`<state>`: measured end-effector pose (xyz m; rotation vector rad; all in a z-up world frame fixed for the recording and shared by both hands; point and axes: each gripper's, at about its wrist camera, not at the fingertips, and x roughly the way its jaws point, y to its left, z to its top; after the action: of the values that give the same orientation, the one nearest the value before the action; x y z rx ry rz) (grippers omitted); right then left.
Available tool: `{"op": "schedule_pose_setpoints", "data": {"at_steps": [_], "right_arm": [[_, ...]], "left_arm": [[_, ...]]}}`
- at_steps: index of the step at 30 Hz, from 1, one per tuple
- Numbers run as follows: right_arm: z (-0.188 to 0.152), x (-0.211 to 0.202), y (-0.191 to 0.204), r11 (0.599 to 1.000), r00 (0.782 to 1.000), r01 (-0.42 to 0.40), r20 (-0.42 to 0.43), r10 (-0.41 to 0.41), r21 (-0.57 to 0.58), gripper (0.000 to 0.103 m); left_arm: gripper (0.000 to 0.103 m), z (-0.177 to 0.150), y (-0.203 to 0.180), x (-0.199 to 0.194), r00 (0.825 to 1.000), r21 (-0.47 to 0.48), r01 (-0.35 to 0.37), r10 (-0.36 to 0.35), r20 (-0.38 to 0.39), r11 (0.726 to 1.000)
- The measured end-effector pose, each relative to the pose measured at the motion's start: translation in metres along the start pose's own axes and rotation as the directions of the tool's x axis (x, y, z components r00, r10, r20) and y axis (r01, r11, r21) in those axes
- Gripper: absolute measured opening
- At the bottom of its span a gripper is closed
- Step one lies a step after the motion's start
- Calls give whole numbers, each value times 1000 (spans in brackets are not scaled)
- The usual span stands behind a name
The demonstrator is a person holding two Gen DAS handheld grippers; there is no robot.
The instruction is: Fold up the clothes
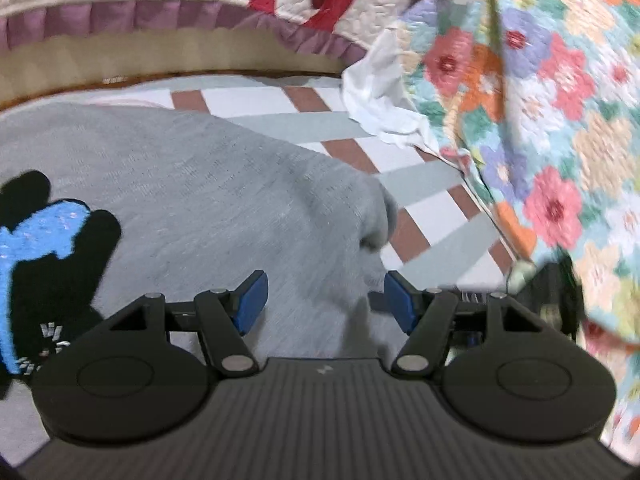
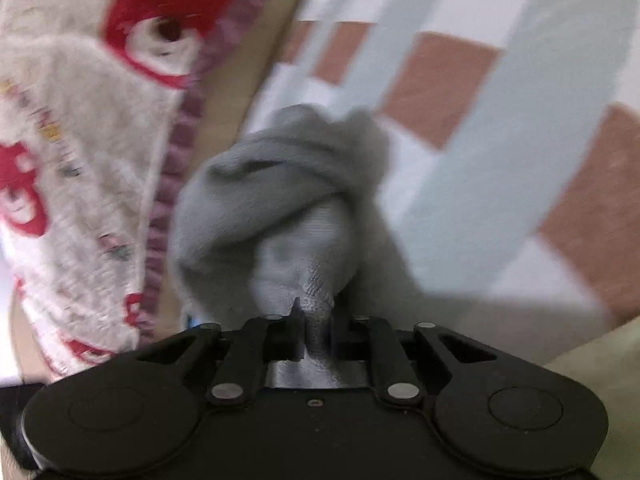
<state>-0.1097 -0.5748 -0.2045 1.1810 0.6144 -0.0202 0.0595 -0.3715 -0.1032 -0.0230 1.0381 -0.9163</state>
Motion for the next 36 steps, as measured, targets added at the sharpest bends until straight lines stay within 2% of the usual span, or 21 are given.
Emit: {"op": "schedule_pose_setpoints", "data": {"at_steps": [2, 4, 7, 9, 11, 15, 18, 20, 21, 22, 23, 25, 27, 28, 29, 30, 31, 32, 34, 35, 36], "right_arm": [[-18, -8, 38, 975, 998, -12, 59, 26, -223, 14], [-33, -10, 66, 940, 994, -94, 25, 109, -326, 14], [-49, -1, 85, 902, 978, -207, -83, 190, -379, 14], [-60, 8, 91, 880, 964, -261, -160, 213, -398, 13], [-69, 19, 93, 871, 947, -300, -232, 222, -389, 13], [-86, 29, 99, 847, 916, -345, -342, 210, -403, 13], [-94, 35, 102, 839, 902, -349, -392, 181, -417, 13], [-95, 40, 101, 844, 899, -330, -414, 144, -424, 13], [-94, 42, 102, 842, 897, -329, -421, 137, -428, 13], [-92, 42, 103, 840, 895, -334, -422, 141, -428, 13], [-90, 41, 104, 838, 894, -340, -422, 148, -427, 13], [-87, 40, 108, 834, 891, -350, -427, 155, -427, 13], [-87, 32, 108, 815, 882, -378, -439, 173, -440, 13], [-85, 26, 109, 799, 879, -392, -443, 178, -456, 16], [-81, 20, 113, 777, 884, -394, -432, 176, -490, 23], [-76, 14, 118, 751, 895, -389, -412, 172, -533, 28], [-70, 10, 120, 738, 915, -357, -373, 153, -573, 42], [-63, 6, 120, 732, 938, -307, -323, 125, -609, 55], [-49, -1, 121, 713, 974, -202, -216, 73, -671, 57], [-45, 0, 121, 691, 984, -144, -179, 21, -708, 57], [-43, 5, 121, 658, 988, -83, -149, -45, -748, 57]], "left_arm": [[63, 2, -3, -2, 1000, 16, 15, -15, 11, 1000], [63, 2, -3, -7, 999, 41, 32, -32, 14, 999], [64, -1, 2, -14, 1000, 73, 16, -16, 7, 997], [65, -4, 9, -16, 1000, 77, -1, 2, -10, 997], [66, -10, 16, -21, 999, 77, 19, -16, -33, 997], [72, -23, 24, -24, 996, 123, 27, -16, -93, 992], [74, -37, 37, -19, 991, 78, 35, -24, -129, 996], [73, -42, 52, -22, 993, 1, 43, -43, -112, 999], [69, -45, 59, -24, 994, -41, 49, -52, -101, 998], [51, -47, 67, -26, 994, -82, 54, -61, -89, 995], [23, -49, 74, -28, 995, -123, 60, -70, -76, 991], [15, -54, 89, -32, 995, -204, 73, -85, -50, 976], [12, -56, 96, -65, 994, -265, 90, -68, 90, 960], [11, -59, 101, -87, 979, -320, 120, -58, 194, 940], [11, -68, 110, -107, 952, -389, 175, -55, 301, 904], [11, -76, 117, -118, 938, -437, 185, -26, 346, 880], [11, -84, 123, -126, 928, -477, 181, 11, 371, 860], [11, -91, 126, -131, 926, -497, 131, 74, 371, 858], [11, -102, 134, -133, 920, -526, 16, 194, 341, 851], [11, -107, 140, -132, 918, -539, -32, 238, 317, 841], [11, -113, 147, -130, 919, -557, -47, 255, 302, 829]]}}
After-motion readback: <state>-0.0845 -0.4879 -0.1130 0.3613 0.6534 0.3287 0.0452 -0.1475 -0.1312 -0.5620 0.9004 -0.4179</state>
